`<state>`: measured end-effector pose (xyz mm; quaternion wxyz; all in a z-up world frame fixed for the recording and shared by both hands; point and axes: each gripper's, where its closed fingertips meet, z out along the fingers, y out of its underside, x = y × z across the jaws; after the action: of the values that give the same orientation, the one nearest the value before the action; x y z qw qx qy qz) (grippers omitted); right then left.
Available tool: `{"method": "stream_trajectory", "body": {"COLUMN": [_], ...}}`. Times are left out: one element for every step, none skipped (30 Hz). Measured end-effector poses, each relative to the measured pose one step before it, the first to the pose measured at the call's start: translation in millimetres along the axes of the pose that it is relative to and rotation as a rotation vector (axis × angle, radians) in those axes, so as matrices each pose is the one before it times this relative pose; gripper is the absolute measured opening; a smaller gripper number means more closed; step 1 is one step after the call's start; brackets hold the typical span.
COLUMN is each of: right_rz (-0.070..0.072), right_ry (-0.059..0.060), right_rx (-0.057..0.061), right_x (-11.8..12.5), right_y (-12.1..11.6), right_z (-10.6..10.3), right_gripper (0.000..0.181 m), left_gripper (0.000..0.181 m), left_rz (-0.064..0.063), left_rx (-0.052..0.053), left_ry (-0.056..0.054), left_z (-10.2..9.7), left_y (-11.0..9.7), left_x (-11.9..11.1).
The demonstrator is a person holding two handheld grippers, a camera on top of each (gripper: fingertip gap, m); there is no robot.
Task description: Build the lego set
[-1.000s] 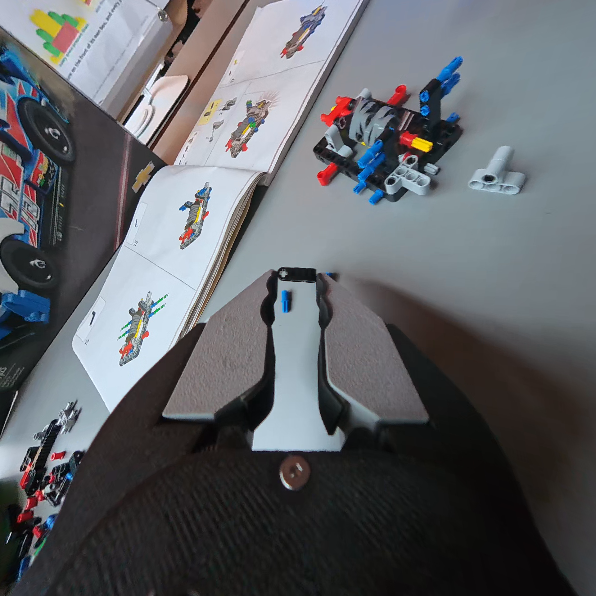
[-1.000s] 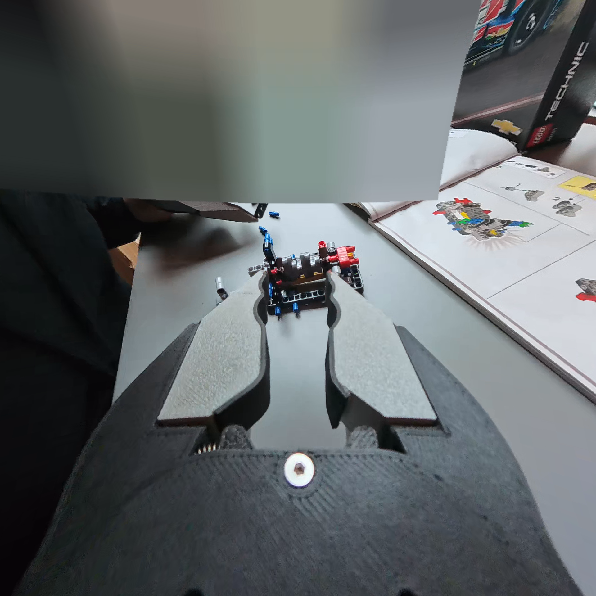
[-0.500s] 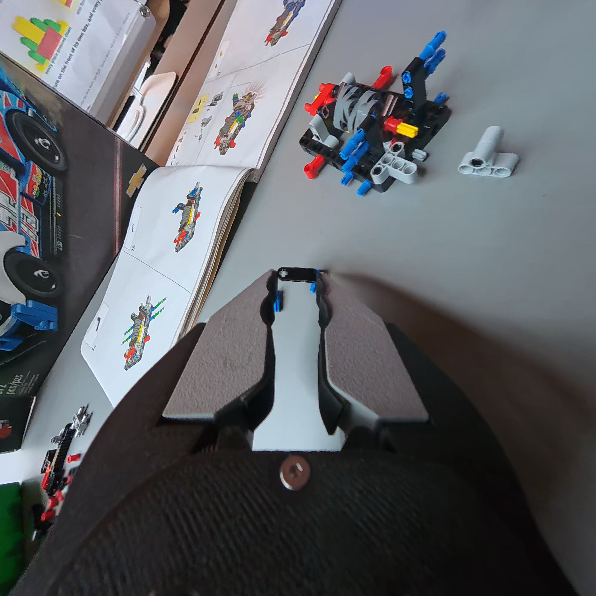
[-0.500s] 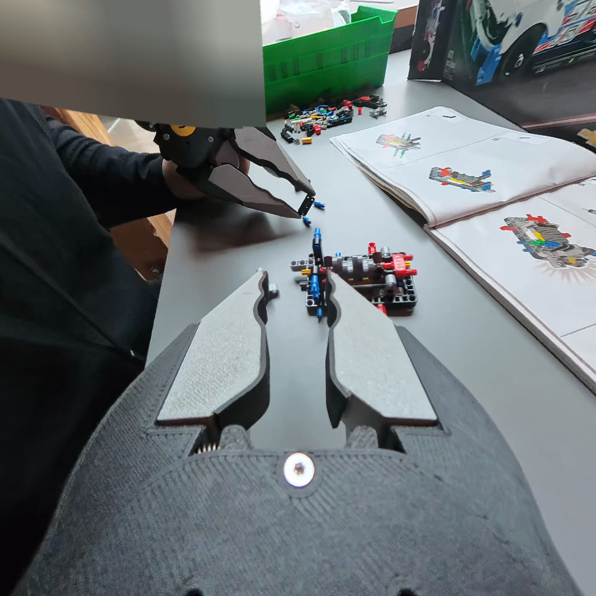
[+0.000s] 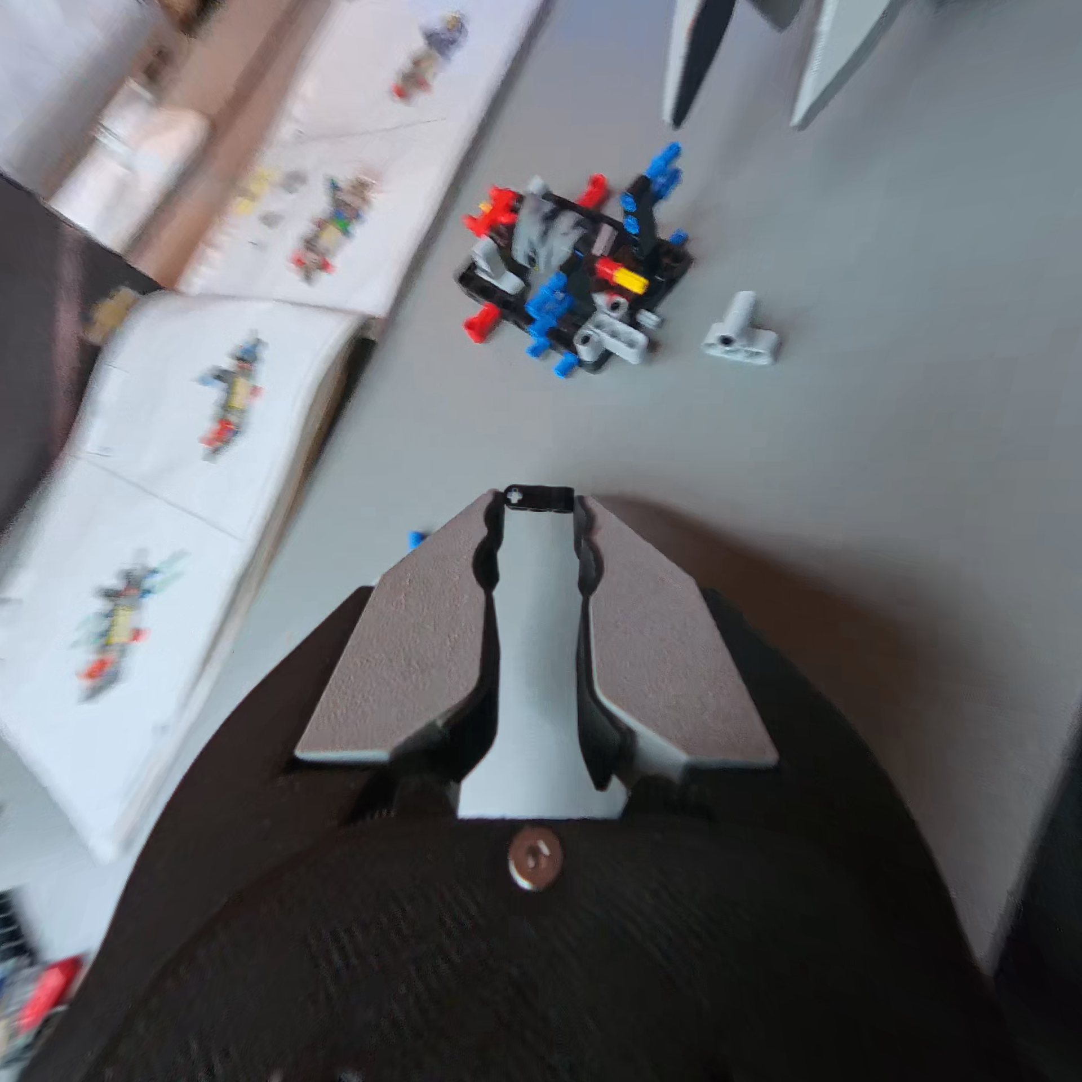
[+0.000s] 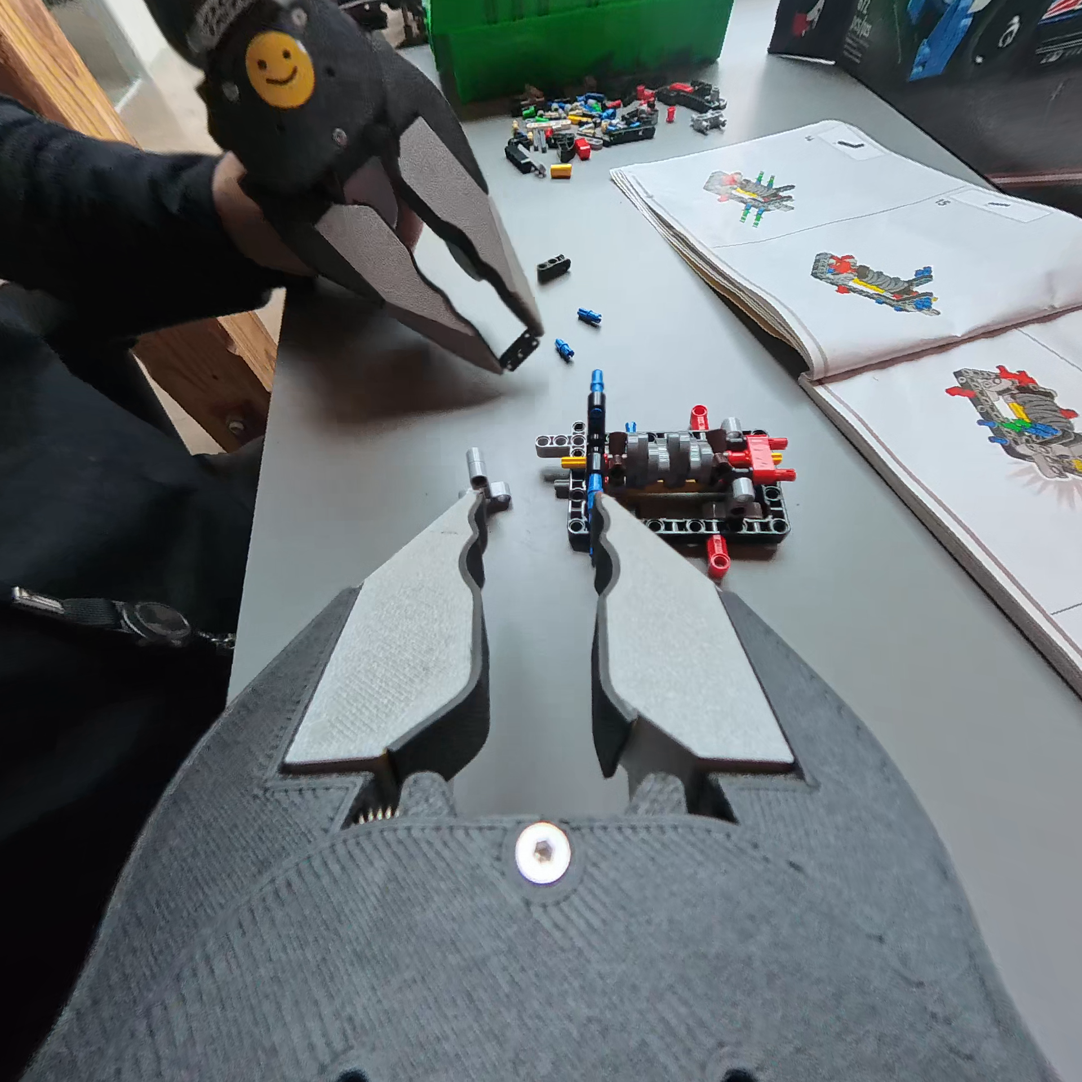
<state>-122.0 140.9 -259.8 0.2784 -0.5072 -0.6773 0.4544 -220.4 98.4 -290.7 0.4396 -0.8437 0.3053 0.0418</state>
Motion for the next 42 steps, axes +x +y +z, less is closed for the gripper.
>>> {"method": "stream_trajectory", "body": {"right_rz": [-0.0055, -0.0056, -0.0043, -0.0020, 0.0004, 0.0019, 0.0025, 0.0025, 0.0014, -0.0001, -0.0009, -0.0010, -0.0010, -0.0010, -0.0016, -0.0024, -0.0025, -0.0015, -0.0006, -0.0003, -0.0004, -0.0009, -0.0011, -0.0008, -0.0007, -0.0008, -0.0008, -0.0009, -0.0003, 0.0003, 0.0005, 0.0002, -0.0002, -0.0004, 0.0000, 0.0008, 0.0013, 0.0011, 0.0006, 0.0002, 0.0000, -0.0003], "right_ry": [0.0046, 0.0037, 0.0044, 0.0033, 0.0022, 0.0010, -0.0009, -0.0025, -0.0029, -0.0010, 0.0012, 0.0018, 0.0015, 0.0008, 0.0003, -0.0001, -0.0006, -0.0010, -0.0016, -0.0028, -0.0029, -0.0016, -0.0007, -0.0004, -0.0003, -0.0004, 0.0001, 0.0004, -0.0001, -0.0008, -0.0009, -0.0007, -0.0001, 0.0009, 0.0011, -0.0001, -0.0002, 0.0003, -0.0001, -0.0006, -0.0011, -0.0014], "right_rx": [-0.0080, -0.0024, -0.0008, -0.0022, -0.0032, -0.0010, 0.0004, -0.0003, -0.0005, -0.0003, -0.0002, 0.0000, 0.0001, 0.0000, 0.0002, 0.0016, 0.0026, 0.0019, 0.0014, 0.0017, 0.0014, 0.0014, 0.0016, 0.0013, 0.0013, 0.0011, 0.0007, 0.0012, 0.0019, 0.0018, 0.0009, 0.0008, 0.0009, 0.0008, 0.0010, 0.0010, 0.0010, 0.0014, 0.0010, 0.0003, -0.0009, -0.0023], "right_x": [0.01, -0.18, 0.16, 0.39, 0.62, 0.74, 0.49, 0.29, 0.01, -0.01, 0.07, 0.10, 0.03, 0.05, -0.19, -0.30, -0.35, -0.24, -0.26, -0.41, -0.42, -0.34, -0.22, -0.25, -0.29, -0.24, -0.10, -0.08, -0.13, -0.12, -0.10, -0.06, -0.17, -0.04, 0.08, -0.07, 0.00, 0.09, 0.09, -0.07, -0.12, -0.12], "right_y": [1.02, 0.29, 0.04, 0.28, 0.33, 0.01, -0.32, -0.26, -0.13, -0.13, -0.03, 0.02, 0.06, -0.05, 0.04, -0.21, -0.48, -0.32, -0.19, -0.37, -0.25, -0.30, -0.28, -0.19, -0.17, -0.18, -0.20, -0.14, -0.28, -0.33, -0.17, -0.15, -0.14, -0.08, -0.15, 0.00, -0.12, -0.09, -0.18, -0.09, 0.04, 0.20], "right_z": [0.74, 0.35, 0.20, 0.15, 0.42, 0.53, 0.43, 0.46, 0.50, 0.31, 0.13, -0.02, -0.10, -0.10, -0.06, -0.30, -0.19, -0.18, -0.12, -0.06, -0.03, -0.12, -0.20, -0.30, -0.14, -0.31, -0.17, -0.18, -0.29, -0.16, -0.10, -0.10, -0.12, -0.21, -0.14, -0.22, -0.21, -0.14, -0.12, 0.11, 0.35, 0.58], "right_gripper": [0.032, 0.031, 0.031, 0.031, 0.031, 0.031, 0.031, 0.031, 0.031, 0.031, 0.030, 0.030, 0.030, 0.030, 0.030, 0.030, 0.030, 0.030, 0.030, 0.030, 0.030, 0.030, 0.030, 0.030, 0.030, 0.030, 0.030, 0.030, 0.030, 0.030, 0.030, 0.030, 0.030, 0.030, 0.030, 0.030, 0.030, 0.030, 0.030, 0.030, 0.030, 0.030], "left_gripper": [0.021, 0.021, 0.021, 0.021, 0.021, 0.021, 0.022, 0.021, 0.021, 0.021, 0.022, 0.021, 0.021, 0.021, 0.022, 0.021, 0.021, 0.021, 0.021, 0.021, 0.021, 0.021, 0.021, 0.021, 0.021, 0.021, 0.020, 0.020, 0.020, 0.020, 0.020, 0.020, 0.020, 0.020, 0.021, 0.021, 0.021, 0.021, 0.021, 0.021, 0.021, 0.021], "left_rz": [-0.0538, -0.0337, -0.0119, -0.0103, 0.0029, 0.0078, 0.0019, 0.0070, 0.0031, -0.0064, -0.0083, -0.0015, 0.0133, 0.0222, 0.0267, 0.0289, 0.0271, 0.0162, 0.0202, 0.0151, 0.0161, 0.0072, 0.0003, -0.0104, -0.0044, 0.0060, 0.0118, 0.0065, -0.0042, -0.0059, -0.0056, -0.0065, -0.0094, -0.0044, 0.0071, 0.0062, -0.0148, -0.0540, -0.0851, -0.0841, -0.0781, -0.0655], "left_rx": [-0.0556, -0.0342, -0.0129, -0.0213, -0.0102, -0.0002, -0.0026, 0.0044, 0.0055, -0.0010, 0.0050, 0.0109, 0.0175, 0.0246, 0.0317, 0.0667, 0.1086, 0.1142, 0.1144, 0.0890, 0.0582, 0.0499, 0.0452, 0.0435, 0.0553, 0.0537, 0.0400, 0.0293, 0.0171, 0.0058, 0.0032, 0.0002, -0.0105, -0.0298, -0.0541, -0.0702, -0.0874, -0.1004, -0.1096, -0.1105, -0.1059, -0.0911], "left_ry": [0.0663, 0.0424, 0.0296, -0.0064, 0.0017, 0.0182, 0.0000, -0.0004, 0.0108, 0.0142, 0.0157, 0.0144, 0.0058, -0.0050, -0.0117, -0.0036, 0.0165, 0.0091, 0.0202, 0.0246, 0.0088, 0.0055, 0.0081, -0.0005, 0.0114, 0.0015, -0.0091, 0.0006, -0.0006, -0.0003, 0.0040, -0.0005, -0.0015, 0.0018, -0.0069, -0.0084, 0.0112, 0.0182, 0.0011, 0.0040, 0.0000, -0.0125], "left_z": [-0.84, -1.46, -3.58, -3.36, -2.53, -1.42, -0.73, -0.07, 0.11, 0.03, 0.31, 0.19, -0.06, -0.48, -1.77, -3.98, -6.46, -7.81, -6.86, -4.69, -3.02, -2.21, -2.35, -2.27, -2.08, -2.03, -1.98, -1.44, -1.20, -0.75, -0.27, -0.13, 0.12, 0.26, 0.22, 0.25, 0.09, 0.05, 0.27, 1.02, 1.51, 2.31], "left_y": [6.69, 4.60, 2.75, 3.79, 2.56, 1.00, 0.84, 0.15, -0.16, 0.17, -0.07, -0.21, -0.15, -0.28, -1.79, -7.28, -13.74, -16.49, -16.71, -12.57, -6.81, -4.42, -4.73, -5.84, -6.86, -6.07, -4.39, -3.25, -1.92, -0.67, -0.54, -0.07, 1.11, 3.19, 5.60, 7.59, 10.27, 12.33, 14.14, 15.30, 14.90, 12.47], "left_x": [6.84, 4.84, 4.27, -0.42, 0.99, 3.08, -0.16, -0.69, 0.18, -0.02, 0.12, 0.18, -0.20, -0.75, -0.98, 1.00, 4.21, 2.12, 2.75, 2.22, -0.61, -0.52, 0.04, -1.13, 0.44, -0.65, -1.81, -0.34, -0.69, -0.58, 0.30, -0.35, -0.68, -0.24, -1.31, -1.59, 0.82, 0.98, -2.00, -2.96, -3.94, -5.44]}}
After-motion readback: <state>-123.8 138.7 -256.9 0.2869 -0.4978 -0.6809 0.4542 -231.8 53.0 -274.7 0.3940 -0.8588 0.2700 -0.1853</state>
